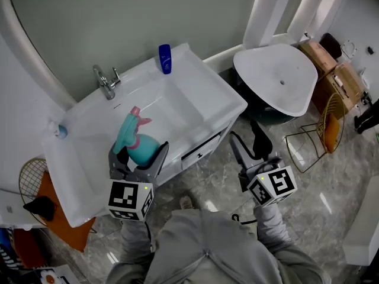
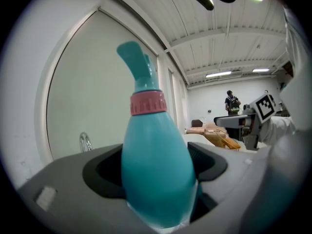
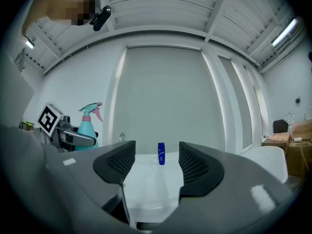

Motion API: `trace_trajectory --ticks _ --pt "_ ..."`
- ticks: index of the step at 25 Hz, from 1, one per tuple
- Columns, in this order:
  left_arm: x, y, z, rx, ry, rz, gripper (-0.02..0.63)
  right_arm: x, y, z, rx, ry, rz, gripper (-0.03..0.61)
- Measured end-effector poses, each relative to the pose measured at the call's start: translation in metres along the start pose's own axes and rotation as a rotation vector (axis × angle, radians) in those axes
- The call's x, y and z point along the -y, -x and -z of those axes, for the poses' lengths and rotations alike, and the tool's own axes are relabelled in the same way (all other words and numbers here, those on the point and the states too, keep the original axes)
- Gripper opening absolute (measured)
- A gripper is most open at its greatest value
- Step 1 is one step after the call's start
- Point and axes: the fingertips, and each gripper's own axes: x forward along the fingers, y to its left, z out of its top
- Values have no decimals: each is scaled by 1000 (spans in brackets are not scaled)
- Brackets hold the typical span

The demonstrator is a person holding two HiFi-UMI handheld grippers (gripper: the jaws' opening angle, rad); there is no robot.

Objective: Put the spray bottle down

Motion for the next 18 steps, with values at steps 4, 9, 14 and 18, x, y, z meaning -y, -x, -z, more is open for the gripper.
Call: trace_trajectory --ticks 4,9,14,18 --pt "-24 -15 6 -8 4 21 422 -9 -28 2 -8 21 3 261" --pt "-48 -35 12 -10 22 32 420 -13 -58 5 -27 35 10 261" --pt "-62 -56 15 -6 27 39 421 -13 -80 6 -38 46 11 261" --pt "-71 -80 21 -19 23 37 422 -8 -98 10 -46 45 3 261"
